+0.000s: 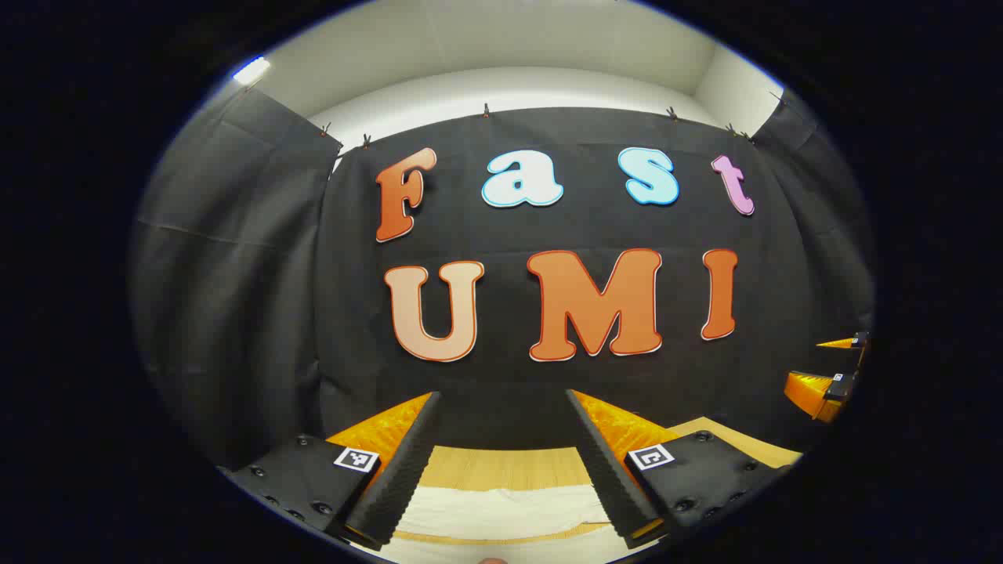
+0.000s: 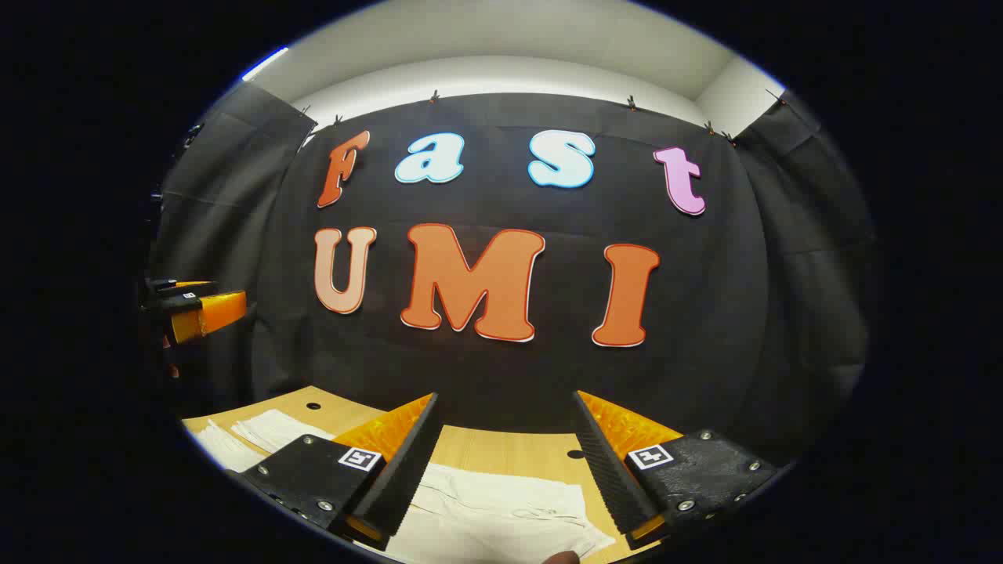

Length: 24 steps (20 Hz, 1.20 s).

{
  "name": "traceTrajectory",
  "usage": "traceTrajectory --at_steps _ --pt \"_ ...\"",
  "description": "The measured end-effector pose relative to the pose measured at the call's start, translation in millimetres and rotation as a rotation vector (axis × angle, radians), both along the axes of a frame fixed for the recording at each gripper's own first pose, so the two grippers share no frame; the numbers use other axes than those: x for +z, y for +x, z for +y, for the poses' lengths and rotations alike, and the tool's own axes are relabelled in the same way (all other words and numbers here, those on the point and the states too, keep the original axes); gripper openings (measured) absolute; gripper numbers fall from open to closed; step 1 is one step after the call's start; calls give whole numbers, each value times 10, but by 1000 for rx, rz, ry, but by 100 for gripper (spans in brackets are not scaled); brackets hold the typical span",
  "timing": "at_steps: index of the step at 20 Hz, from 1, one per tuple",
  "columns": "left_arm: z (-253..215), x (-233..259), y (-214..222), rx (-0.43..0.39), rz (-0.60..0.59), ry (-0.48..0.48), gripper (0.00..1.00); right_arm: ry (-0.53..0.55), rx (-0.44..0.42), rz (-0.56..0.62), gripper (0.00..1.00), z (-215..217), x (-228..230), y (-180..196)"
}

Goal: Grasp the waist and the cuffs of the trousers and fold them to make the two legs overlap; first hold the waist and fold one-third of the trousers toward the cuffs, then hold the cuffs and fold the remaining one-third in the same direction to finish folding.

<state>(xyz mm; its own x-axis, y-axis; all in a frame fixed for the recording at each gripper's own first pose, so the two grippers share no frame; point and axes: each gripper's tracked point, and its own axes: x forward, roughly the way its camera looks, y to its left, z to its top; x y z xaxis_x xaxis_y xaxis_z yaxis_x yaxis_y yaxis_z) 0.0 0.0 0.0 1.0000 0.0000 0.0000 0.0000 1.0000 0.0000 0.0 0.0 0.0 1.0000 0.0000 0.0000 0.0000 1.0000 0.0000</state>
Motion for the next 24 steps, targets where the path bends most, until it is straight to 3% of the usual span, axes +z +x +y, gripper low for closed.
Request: traceTrajectory --at_steps 3,7,15,17,24 --pt "35 17 -107 31 -1 -29 100 1 -44 6 98 -256 -38 -55" --pt "149 23 -261 88 -15 20 99 18 -72 21 98 -488 -120 -111" --pt "181 -41 -499 139 -16 64 99 35 -18 43 99 -480 -274 -156" --pt "210 -77 -543 145 -2 56 100 44 2 76 99 -445 -375 -160" --pt "634 -616 -377 160 152 -41 99 96 -53 299 98 -538 -1015 -62"
